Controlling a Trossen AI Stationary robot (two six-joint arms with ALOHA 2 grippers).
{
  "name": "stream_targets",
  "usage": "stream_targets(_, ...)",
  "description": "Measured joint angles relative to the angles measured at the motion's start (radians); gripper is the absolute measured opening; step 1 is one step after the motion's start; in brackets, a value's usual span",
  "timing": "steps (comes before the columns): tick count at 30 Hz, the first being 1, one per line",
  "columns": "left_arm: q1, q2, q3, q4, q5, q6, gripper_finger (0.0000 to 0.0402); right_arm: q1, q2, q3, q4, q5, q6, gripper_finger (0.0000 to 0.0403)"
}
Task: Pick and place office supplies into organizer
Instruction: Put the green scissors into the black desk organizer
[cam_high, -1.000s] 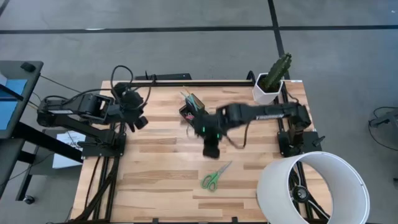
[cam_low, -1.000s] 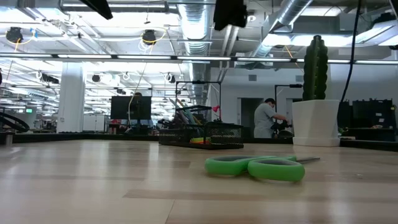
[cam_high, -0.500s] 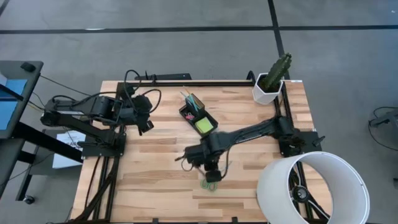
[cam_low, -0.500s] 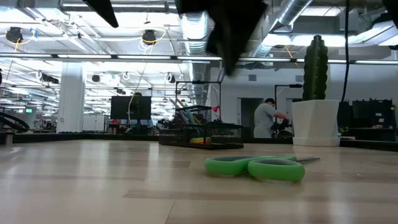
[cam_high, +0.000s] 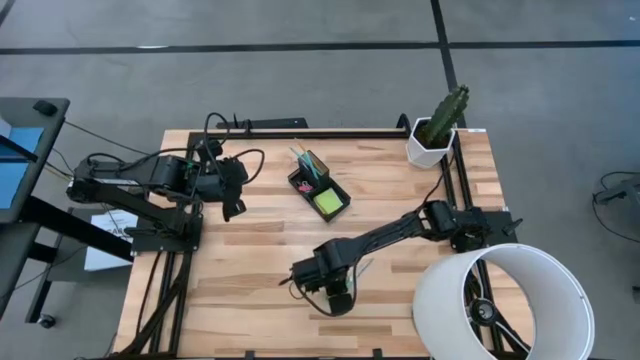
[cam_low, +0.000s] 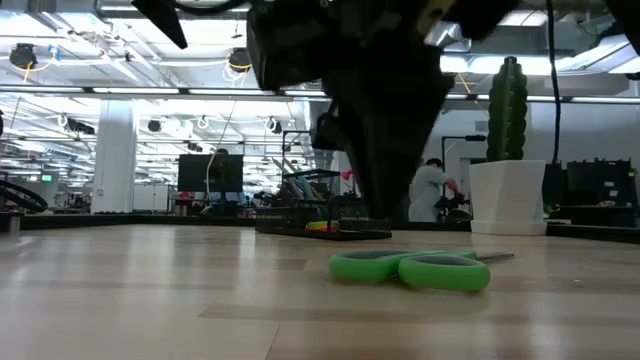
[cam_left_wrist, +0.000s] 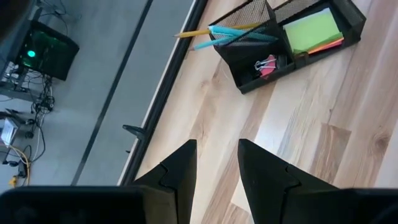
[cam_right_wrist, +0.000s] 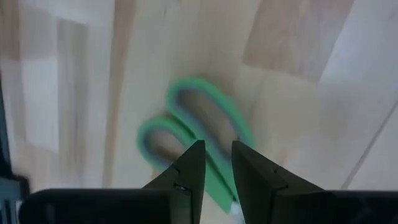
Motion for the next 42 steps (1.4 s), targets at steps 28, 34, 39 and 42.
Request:
stream_targets(28,0.000,0.000,0.000,-0.004,0.002,-0.011,0.0111,0.002,-0.014,-0.191,0.238,0.075,0.001,0.0072)
stream_targets(34,0.000,0.000,0.000,-0.004,0.002,-0.011,0.0111,-0.002,-0.024,-0.284,0.347,0.072,0.021,0.0070)
stream_targets(39,0.000,0.000,0.000,-0.004,-0.001,-0.012,0.0111,-0.001,-0.024,-0.293,0.404,0.116,0.054,0.0051)
stream_targets(42,0.000,0.000,0.000,-0.004,-0.004,-0.025,0.0111,0.000,-0.024,-0.299,0.490,0.126,0.058,0.0027)
